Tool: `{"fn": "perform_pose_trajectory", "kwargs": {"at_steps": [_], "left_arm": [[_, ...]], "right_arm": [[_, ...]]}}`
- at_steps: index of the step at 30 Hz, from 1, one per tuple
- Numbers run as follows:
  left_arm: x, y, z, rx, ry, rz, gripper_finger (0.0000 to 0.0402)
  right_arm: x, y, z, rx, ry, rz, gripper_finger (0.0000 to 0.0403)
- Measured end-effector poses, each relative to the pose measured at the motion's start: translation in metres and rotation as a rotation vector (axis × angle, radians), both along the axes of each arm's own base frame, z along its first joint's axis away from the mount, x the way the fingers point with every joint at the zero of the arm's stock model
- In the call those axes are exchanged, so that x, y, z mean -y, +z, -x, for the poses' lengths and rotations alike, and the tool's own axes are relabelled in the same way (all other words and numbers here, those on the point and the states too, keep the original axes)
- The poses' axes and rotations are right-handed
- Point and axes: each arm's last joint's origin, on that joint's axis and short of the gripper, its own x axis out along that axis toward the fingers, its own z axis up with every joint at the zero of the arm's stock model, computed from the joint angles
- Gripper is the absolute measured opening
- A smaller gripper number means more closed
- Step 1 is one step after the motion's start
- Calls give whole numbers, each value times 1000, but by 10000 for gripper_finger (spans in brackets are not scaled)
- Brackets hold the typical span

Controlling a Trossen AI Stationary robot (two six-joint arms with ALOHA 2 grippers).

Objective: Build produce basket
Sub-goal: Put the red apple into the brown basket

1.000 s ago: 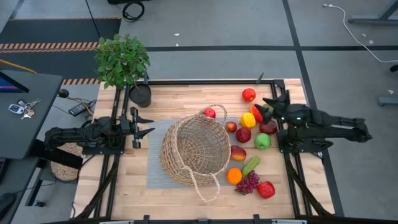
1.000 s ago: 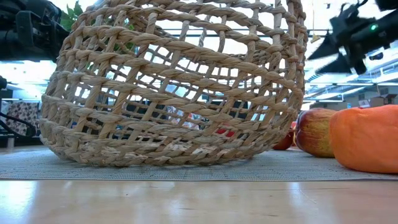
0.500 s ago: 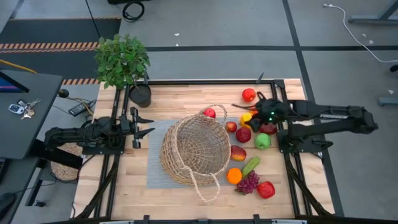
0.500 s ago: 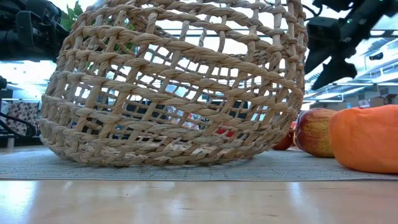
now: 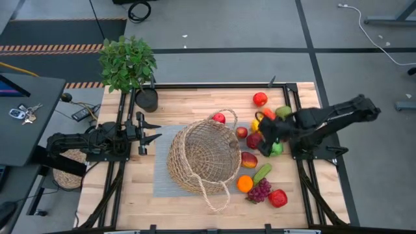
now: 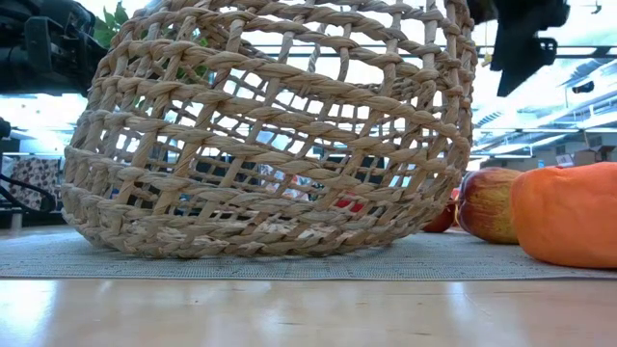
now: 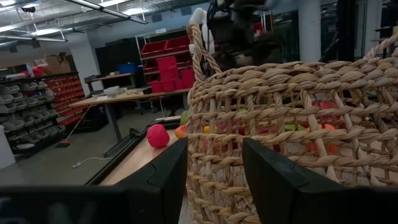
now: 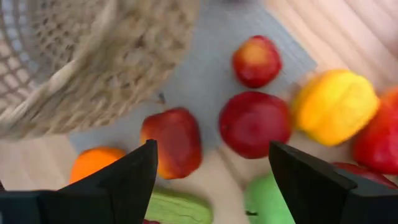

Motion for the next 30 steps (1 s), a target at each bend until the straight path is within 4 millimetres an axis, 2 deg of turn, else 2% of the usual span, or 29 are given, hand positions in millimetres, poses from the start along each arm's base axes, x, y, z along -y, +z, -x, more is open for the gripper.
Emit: {"fn": "perform_pose_trajectory", "kwargs": {"at_steps": [6, 10, 15, 22, 27, 30], "left_arm": [[0, 0, 0, 0, 1, 0, 160], [0, 0, 0, 0, 1, 0, 160], [0, 0, 0, 0, 0, 0, 160], [0, 0, 0, 0, 0, 0, 160], [0, 0, 0, 0, 0, 0, 160], [0, 0, 0, 0, 0, 0, 160]], "right_arm": [[-38, -26, -4, -41, 151, 74, 309], [-51, -45, -12, -49, 194, 76, 309], [-56, -61, -25, -100, 269, 130, 324], [-59, -85, -40, -183, 276, 190, 393], [-60, -96, -45, -223, 281, 236, 384], [-62, -92, -41, -200, 302, 268, 377]]}}
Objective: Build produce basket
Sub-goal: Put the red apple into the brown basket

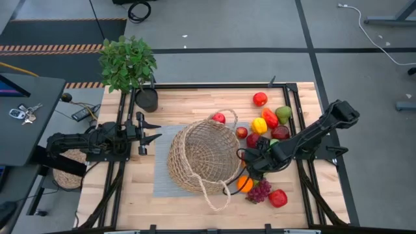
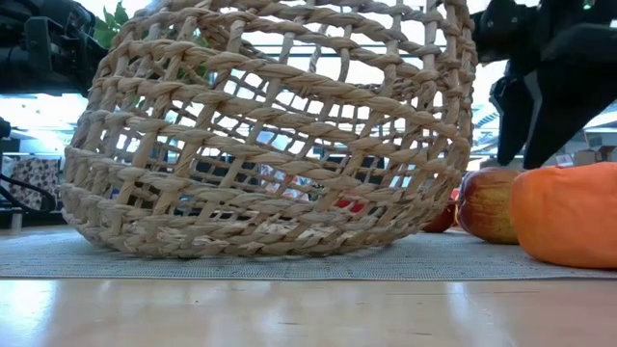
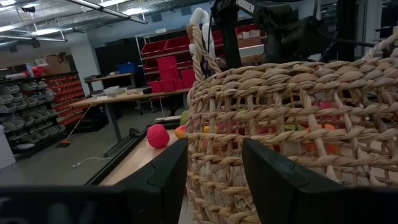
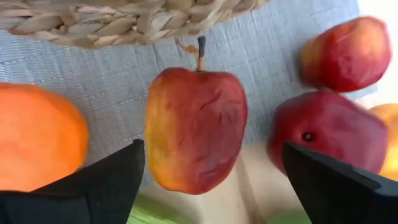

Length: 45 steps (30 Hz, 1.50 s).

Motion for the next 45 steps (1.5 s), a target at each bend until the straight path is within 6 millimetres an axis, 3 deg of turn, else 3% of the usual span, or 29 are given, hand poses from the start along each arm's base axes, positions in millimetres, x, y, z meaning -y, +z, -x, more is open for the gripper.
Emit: {"fn": "perform_pose_trajectory", "kwargs": {"at_steps": [6, 11, 17, 31, 40, 45], "left_arm": [[0, 0, 0, 0, 0, 0, 160], [0, 0, 0, 0, 0, 0, 160], [0, 0, 0, 0, 0, 0, 160], [0, 0, 0, -2, 0, 0, 160], [0, 0, 0, -2, 0, 0, 160], [0, 0, 0, -2, 0, 0, 160]], "right_arm": [[-8, 24, 30, 252, -16, 43, 376], [-8, 10, 49, 408, -62, -9, 375], [-5, -15, 44, 466, -32, -33, 375], [-1, -62, 23, 283, -20, 38, 374], [6, -64, 20, 240, -35, 2, 325], [7, -46, 22, 269, -27, -27, 325]]}}
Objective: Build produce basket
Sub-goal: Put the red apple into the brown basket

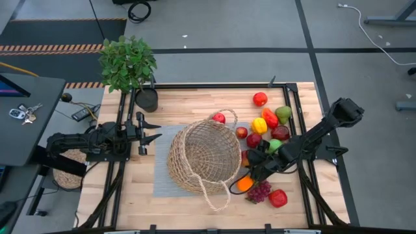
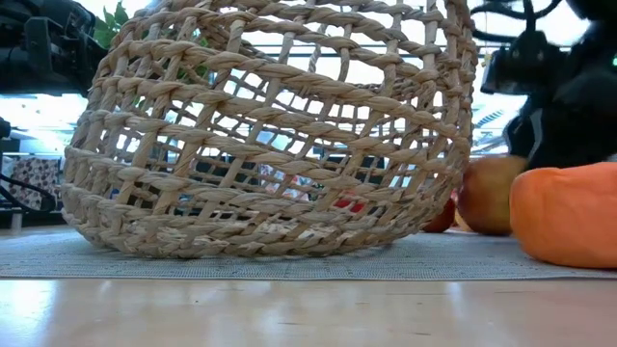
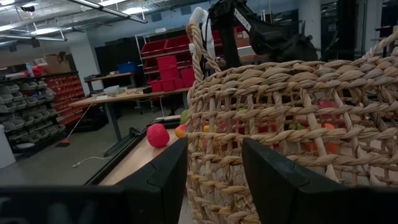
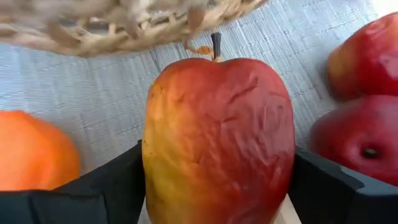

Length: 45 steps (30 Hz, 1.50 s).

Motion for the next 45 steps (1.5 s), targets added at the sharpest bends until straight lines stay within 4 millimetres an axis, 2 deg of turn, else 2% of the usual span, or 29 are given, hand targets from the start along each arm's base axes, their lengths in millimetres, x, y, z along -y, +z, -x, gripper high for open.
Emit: {"fn": "perform_pose_trajectory", "kwargs": {"at_steps": [5, 9, 14, 20, 31, 38, 45], "left_arm": [[0, 0, 0, 0, 1, 0, 160], [0, 0, 0, 0, 0, 0, 160], [0, 0, 0, -1, 0, 0, 160], [0, 0, 0, -1, 1, 0, 160], [0, 0, 0, -1, 0, 0, 160], [0, 0, 0, -1, 0, 0, 160], [0, 0, 0, -1, 0, 0, 160]], "right_arm": [[-1, 52, -1, 43, 5, -17, 328], [0, 107, -2, 96, 32, -7, 328], [3, 172, -2, 263, 74, 70, 329], [5, 221, -3, 425, 99, 188, 330], [-3, 263, -18, 714, 260, 387, 331], [-1, 263, -20, 628, 228, 611, 332], [3, 263, -22, 504, 350, 825, 332]]}}
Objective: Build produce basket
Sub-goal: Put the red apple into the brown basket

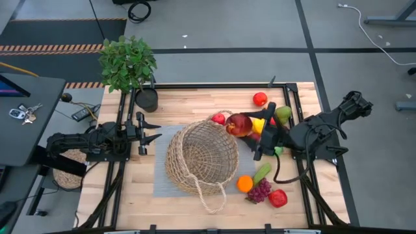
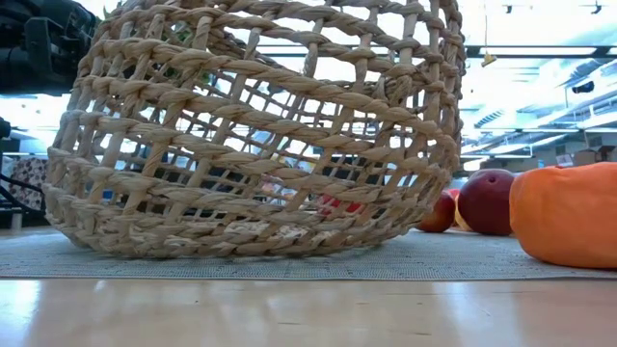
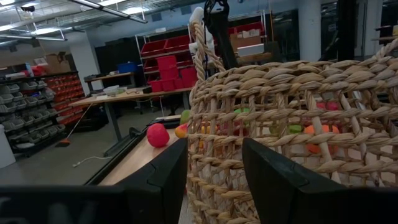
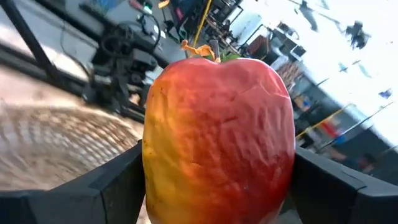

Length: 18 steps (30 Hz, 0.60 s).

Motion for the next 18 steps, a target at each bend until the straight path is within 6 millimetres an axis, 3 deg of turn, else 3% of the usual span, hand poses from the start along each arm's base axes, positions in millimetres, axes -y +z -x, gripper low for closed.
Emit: {"fn": "perform_pose_trajectory", "kwargs": {"at_steps": [4, 9, 18], "left_arm": [[0, 0, 0, 0, 0, 0, 160], [0, 0, 0, 0, 0, 0, 160], [0, 0, 0, 0, 0, 0, 160]], "right_arm": [[8, -7, -2, -52, -19, -9, 332], [16, -34, -7, -125, -58, -70, 332], [23, -76, -25, -92, 70, -176, 332]]}}
